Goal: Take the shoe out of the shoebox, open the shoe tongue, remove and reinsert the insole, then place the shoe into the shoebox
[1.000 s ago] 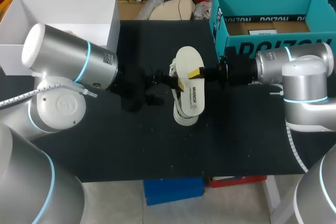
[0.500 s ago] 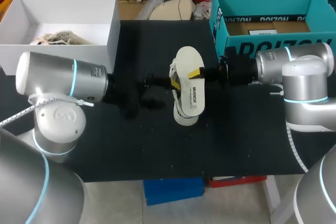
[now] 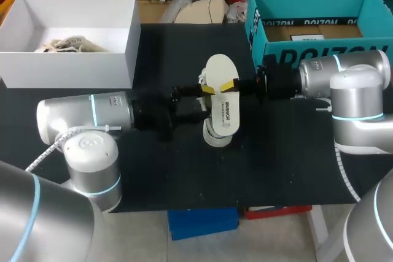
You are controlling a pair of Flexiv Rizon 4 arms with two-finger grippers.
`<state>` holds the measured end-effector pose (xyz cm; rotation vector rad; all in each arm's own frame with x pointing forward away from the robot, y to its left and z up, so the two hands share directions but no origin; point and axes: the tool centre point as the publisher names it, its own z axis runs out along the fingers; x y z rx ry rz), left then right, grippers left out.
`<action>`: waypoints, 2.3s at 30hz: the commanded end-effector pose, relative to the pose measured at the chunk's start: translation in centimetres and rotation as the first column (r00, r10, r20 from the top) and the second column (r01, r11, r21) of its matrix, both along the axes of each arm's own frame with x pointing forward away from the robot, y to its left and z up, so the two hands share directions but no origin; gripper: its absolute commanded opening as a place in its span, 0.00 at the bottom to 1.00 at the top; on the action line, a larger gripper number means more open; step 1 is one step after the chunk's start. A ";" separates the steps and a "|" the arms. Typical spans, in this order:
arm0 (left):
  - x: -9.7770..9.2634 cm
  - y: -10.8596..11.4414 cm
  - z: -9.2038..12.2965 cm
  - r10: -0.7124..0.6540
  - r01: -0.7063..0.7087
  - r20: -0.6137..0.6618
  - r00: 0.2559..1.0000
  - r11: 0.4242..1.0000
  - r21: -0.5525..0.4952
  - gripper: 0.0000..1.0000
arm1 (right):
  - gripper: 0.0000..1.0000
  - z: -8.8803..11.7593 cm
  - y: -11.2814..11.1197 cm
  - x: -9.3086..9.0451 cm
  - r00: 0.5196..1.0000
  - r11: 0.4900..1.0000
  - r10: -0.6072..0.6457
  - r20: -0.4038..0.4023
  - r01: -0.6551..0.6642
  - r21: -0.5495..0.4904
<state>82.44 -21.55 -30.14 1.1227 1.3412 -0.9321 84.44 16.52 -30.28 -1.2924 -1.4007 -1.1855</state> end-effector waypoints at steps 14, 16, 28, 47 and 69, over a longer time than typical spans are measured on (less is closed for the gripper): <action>1.1 -3.7 -1.0 0.008 -0.006 0.020 1.000 0.995 -0.102 0.19 | 0.00 0.0 0.1 0.0 1.000 1.000 -0.002 0.000 0.002 -0.001; 1.2 -3.9 -0.8 0.007 -0.004 0.023 1.000 0.994 -0.108 0.18 | 0.00 0.0 0.1 0.0 1.000 1.000 -0.002 0.000 0.002 -0.001; 1.8 -3.7 -0.2 0.018 -0.011 0.044 0.999 0.986 -0.168 0.00 | 0.00 0.0 0.1 0.0 1.000 1.000 -0.002 0.000 0.002 -0.001; -0.2 -0.5 -1.0 -0.047 0.054 -0.041 0.998 0.977 0.206 0.00 | 1.00 0.8 -5.5 -1.8 0.984 0.948 -0.175 0.043 0.181 -0.263; -3.2 2.3 -3.4 -0.110 0.184 -0.185 0.977 0.873 0.451 0.00 | 1.00 1.9 -7.8 -4.2 0.969 0.881 -0.216 0.118 0.246 -0.404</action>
